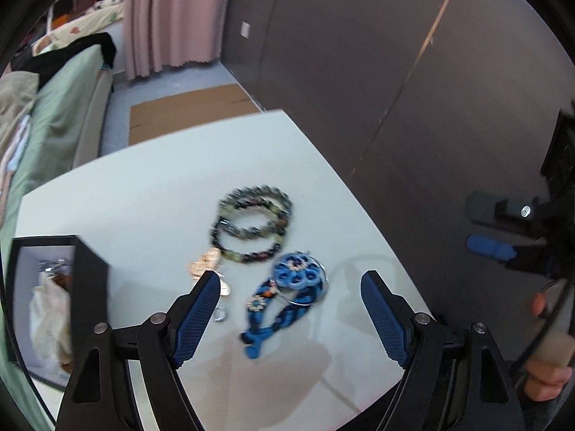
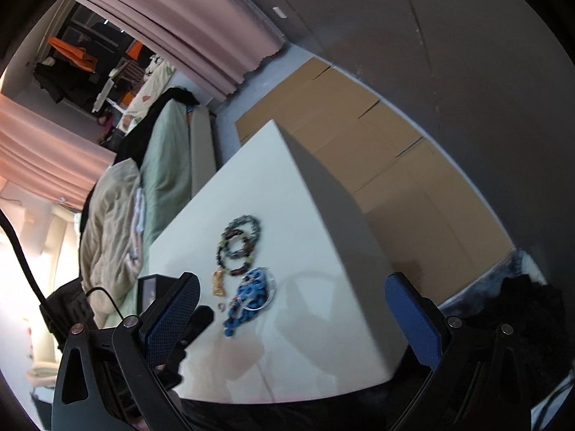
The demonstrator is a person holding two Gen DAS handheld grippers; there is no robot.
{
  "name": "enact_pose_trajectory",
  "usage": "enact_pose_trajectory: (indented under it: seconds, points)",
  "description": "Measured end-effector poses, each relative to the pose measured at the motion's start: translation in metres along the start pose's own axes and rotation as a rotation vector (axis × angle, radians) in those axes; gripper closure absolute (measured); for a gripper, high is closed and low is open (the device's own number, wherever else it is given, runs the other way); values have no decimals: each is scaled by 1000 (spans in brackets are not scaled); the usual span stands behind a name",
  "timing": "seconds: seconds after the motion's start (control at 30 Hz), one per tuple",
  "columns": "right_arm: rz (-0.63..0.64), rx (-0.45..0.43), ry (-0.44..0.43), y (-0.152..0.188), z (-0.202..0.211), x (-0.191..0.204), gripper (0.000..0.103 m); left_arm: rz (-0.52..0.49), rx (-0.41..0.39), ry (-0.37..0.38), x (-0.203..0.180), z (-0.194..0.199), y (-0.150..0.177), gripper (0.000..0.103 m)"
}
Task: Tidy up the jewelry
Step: 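Move the left gripper to the silver hoop on the blue flower earring and grasp it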
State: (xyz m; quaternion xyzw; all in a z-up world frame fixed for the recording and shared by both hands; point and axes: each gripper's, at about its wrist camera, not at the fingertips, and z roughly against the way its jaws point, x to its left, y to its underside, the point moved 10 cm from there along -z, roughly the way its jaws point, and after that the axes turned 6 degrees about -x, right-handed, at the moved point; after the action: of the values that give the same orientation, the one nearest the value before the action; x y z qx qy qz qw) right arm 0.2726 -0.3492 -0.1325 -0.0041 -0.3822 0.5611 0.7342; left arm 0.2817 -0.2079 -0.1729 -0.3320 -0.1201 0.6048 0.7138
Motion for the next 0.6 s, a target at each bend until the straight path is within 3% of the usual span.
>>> enact_pose_trajectory:
  seconds: [0.43, 0.57, 0.6]
  points:
    - [-27, -29, 13, -12, 4, -17, 0, -92, 129, -77, -11, -55, 26, 24]
    - [-26, -26, -12, -10, 4, -12, 0, -162, 100, -122, -16, -57, 26, 26]
    - [-23, -29, -12, -10, 4, -11, 0, -163, 95, -123, -16, -56, 26, 33]
